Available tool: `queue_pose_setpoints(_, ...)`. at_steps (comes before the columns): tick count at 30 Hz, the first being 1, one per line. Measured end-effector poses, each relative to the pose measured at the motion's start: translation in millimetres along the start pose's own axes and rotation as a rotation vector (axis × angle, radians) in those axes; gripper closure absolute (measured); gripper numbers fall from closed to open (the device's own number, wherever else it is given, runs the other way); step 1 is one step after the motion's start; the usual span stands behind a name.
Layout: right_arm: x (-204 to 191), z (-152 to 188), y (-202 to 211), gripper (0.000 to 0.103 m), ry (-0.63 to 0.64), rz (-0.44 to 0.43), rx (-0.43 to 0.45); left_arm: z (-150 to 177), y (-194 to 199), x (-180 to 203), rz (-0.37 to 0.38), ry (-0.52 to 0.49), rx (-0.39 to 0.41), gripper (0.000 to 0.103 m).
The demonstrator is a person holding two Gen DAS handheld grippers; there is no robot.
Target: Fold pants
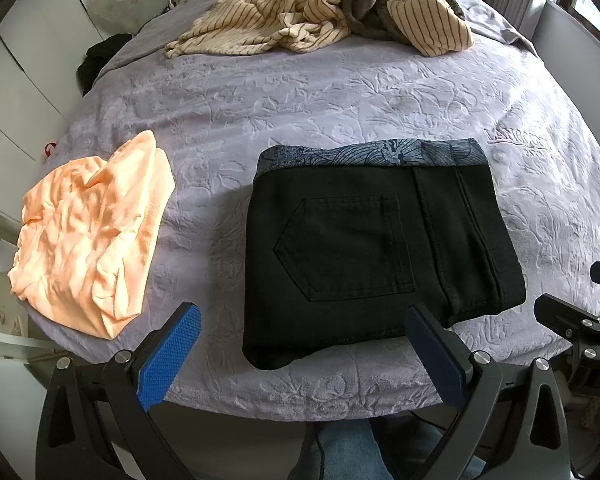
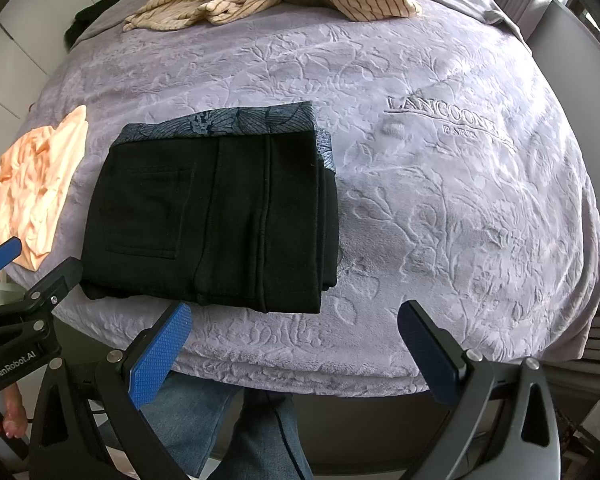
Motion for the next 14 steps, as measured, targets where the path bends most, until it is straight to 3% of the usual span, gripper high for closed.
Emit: queue_pose_setpoints(14,0.6,-0.4,-1.2,0.000,0.000,0.000,-0.001,-3.1,0.6,6.5,0.030,-0.001,0.008,0.001)
Point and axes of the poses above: each gripper's, at about its wrist camera, not at the fingertips, and y roughly against the way its jaws point, x to its right, z to its underside, the point moved 10 cm from there along -y, roughly the way its jaws point, and after that the axes turned 10 degrees about y, right-handed, at the moved point
